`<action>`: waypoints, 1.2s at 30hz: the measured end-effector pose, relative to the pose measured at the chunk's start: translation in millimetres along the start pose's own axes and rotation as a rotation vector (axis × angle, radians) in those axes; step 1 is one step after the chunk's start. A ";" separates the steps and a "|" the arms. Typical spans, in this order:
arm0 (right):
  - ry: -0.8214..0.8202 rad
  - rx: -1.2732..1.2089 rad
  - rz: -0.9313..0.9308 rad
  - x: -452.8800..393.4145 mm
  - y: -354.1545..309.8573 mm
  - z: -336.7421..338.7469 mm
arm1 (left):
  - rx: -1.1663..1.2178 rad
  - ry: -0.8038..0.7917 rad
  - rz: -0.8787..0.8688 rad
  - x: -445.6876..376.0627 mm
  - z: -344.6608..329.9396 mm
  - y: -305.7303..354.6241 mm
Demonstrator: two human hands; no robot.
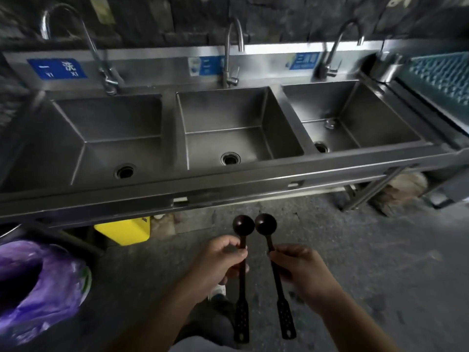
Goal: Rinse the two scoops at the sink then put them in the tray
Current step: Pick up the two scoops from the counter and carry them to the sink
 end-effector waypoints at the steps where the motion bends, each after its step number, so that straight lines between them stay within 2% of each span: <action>1: -0.006 0.012 0.008 -17.5 -11.4 -1.8 | 0.000 0.014 -0.008 -17.0 8.0 9.2; 10: 0.032 0.023 0.069 -173.9 -118.6 -5.1 | -0.008 0.046 -0.024 -157.8 74.0 101.4; 16: 0.004 -0.027 -0.031 -267.9 -151.4 8.9 | 0.080 0.136 0.012 -235.6 100.4 137.2; 21: 0.012 0.070 -0.100 -348.9 -178.5 33.5 | 0.165 0.246 0.062 -303.2 116.4 161.8; 28: -0.024 0.155 -0.209 -460.4 -201.6 64.7 | 0.112 0.377 0.181 -392.7 136.8 169.9; 36: -0.016 0.073 -0.307 -549.0 -174.0 63.3 | 0.166 0.451 0.261 -467.2 152.7 140.2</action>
Point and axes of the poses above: each hand's wrist, its own x-axis away from the middle knuckle, its own z-axis out of the back of the hand, y = z × x, the point moved 6 cm from there along -x, towards the middle knuckle, and after that the axes turned 5 degrees about -x, right-handed, at the moved point
